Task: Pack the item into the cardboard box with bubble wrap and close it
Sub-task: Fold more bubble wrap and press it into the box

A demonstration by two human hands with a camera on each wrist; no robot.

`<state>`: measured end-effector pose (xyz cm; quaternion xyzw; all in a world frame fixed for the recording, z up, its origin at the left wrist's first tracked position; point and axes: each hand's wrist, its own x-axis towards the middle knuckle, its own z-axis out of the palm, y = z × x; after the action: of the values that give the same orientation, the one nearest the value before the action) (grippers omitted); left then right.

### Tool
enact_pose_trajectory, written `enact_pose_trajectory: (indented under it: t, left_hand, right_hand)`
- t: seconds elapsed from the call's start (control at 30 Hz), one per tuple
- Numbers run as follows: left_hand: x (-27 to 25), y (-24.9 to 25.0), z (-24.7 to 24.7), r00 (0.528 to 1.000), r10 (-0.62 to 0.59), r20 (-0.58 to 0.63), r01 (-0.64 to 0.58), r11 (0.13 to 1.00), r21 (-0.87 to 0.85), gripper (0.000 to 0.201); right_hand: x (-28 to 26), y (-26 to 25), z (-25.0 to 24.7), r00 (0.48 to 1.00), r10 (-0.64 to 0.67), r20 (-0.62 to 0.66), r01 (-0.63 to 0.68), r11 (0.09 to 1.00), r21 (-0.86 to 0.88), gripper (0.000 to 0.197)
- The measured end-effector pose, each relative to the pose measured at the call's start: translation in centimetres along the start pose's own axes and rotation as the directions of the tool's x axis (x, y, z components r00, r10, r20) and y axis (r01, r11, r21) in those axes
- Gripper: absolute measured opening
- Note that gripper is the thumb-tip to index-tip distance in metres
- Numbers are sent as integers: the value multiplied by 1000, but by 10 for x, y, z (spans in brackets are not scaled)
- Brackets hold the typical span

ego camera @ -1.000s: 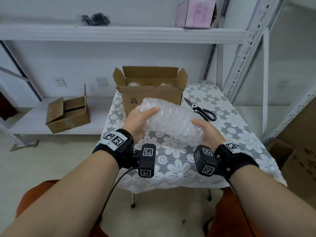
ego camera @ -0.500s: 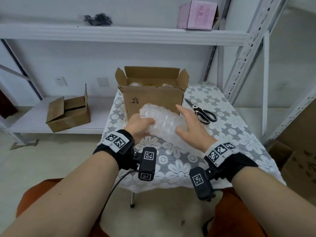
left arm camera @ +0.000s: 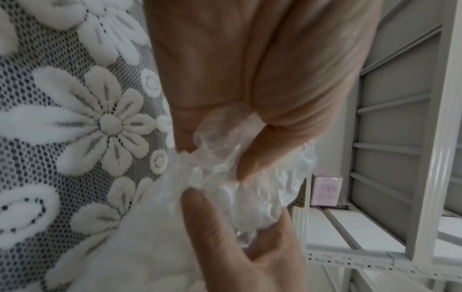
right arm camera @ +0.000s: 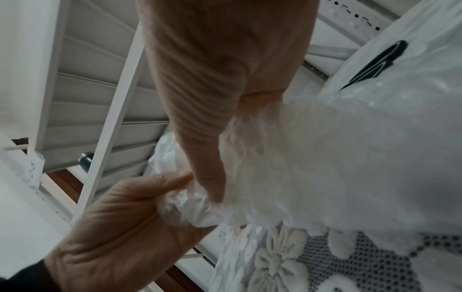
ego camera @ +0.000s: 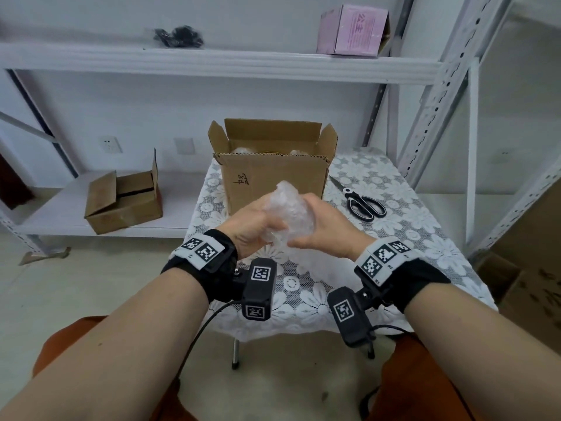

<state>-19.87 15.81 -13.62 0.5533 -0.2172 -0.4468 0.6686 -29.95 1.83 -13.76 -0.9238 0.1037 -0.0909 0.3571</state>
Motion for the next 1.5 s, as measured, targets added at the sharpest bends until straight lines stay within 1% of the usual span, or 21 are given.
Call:
enact_pose_trajectory:
  t: [0.07, 0.13, 0.23, 0.27, 0.33, 0.43, 0.53, 0.67, 0.8, 0.9, 1.0, 1.03, 1.07, 1.1, 1.13, 1.23, 1.3, 1.4, 1.43, 1.47, 1.5]
  left_hand:
    - [5, -2, 1, 987, 106, -122, -120, 987, -107, 75]
    - [11, -2, -2, 960, 117, -254, -181, 953, -244, 103]
    - [9, -1, -9, 953, -39, -301, -15, 985, -175, 126]
    - [6, -1, -9, 964, -90, -252, 61, 991, -119, 120]
    - [-2, -2, 1, 980, -152, -127, 145, 987, -64, 91]
    - [-3, -4, 20, 987, -137, -80, 124, 981, -148, 59]
    - [2, -3, 27, 953, -218, -211, 146, 940, -309, 66]
    - [2, 7, 22, 945, -189, -266, 45, 884, -465, 63]
    - [-4, 29, 16, 935, -93, -342, -112, 839, -533, 53]
    - [-3, 40, 6, 846, -55, -530, -266, 819, -509, 47]
    - [0, 46, 3, 674, -38, -738, -335, 874, -351, 55]
    - [-1, 49, 4, 630, -27, -776, -338, 890, -306, 55]
    - [-2, 51, 5, 617, -19, -787, -337, 897, -286, 54]
    - [-2, 53, 5, 627, -17, -779, -329, 901, -283, 54]
    - [-2, 55, 5, 664, -6, -748, -320, 902, -291, 54]
    - [-5, 63, 4, 855, 116, -505, -318, 887, -335, 53]
    - [-7, 71, 2, 919, 159, -360, -278, 911, -306, 52]
    - [-7, 83, 3, 924, 153, -351, -253, 932, -259, 25]
    - [-6, 87, 3, 911, 141, -388, -260, 926, -274, 20]
    - [-4, 92, 3, 892, 121, -435, -267, 918, -293, 21]
    - [-1, 97, 1, 869, 99, -484, -275, 911, -308, 29]
  right_hand:
    - [2, 0, -2, 998, 42, -42, -42, 999, 5, 63]
    - [4, 1, -6, 996, 69, -63, -62, 993, 100, 49]
    - [6, 2, -11, 981, 128, -148, -89, 965, 247, 45]
    - [6, 1, -12, 973, 145, -180, -89, 954, 287, 48]
    - [7, -2, -13, 968, 155, -196, -86, 943, 321, 51]
    - [7, -13, -9, 987, 128, -98, -98, 959, 264, 33]
    - [3, -21, -9, 992, 127, 3, -119, 923, 365, 22]
    - [-3, -15, -11, 967, 160, 197, -243, 807, 538, 60]
    - [-9, -8, -7, 937, 114, 331, -291, 782, 552, 64]
    - [-9, -8, -11, 940, 112, 324, -301, 719, 627, 71]
    - [-5, -16, -19, 968, 123, 219, -247, 620, 745, 68]
    - [-3, -18, -21, 975, 121, 184, -220, 579, 785, 65]
    - [-1, -21, -25, 980, 128, 153, -198, 541, 818, 62]
    - [1, -24, -29, 981, 144, 128, -184, 504, 844, 60]
    - [3, -26, -34, 981, 163, 105, -171, 474, 864, 59]
    - [11, -28, -50, 974, 225, 40, -138, 440, 887, 59]
    - [17, -30, -59, 967, 253, 8, -126, 454, 882, 58]
    - [27, -36, -67, 961, 274, -40, -111, 516, 849, 55]
    - [31, -38, -70, 954, 285, -91, -101, 593, 799, 51]
    - [35, -42, -72, 940, 287, -185, -87, 726, 683, 46]
    - [39, -46, -75, 912, 247, -327, -71, 881, 467, 43]
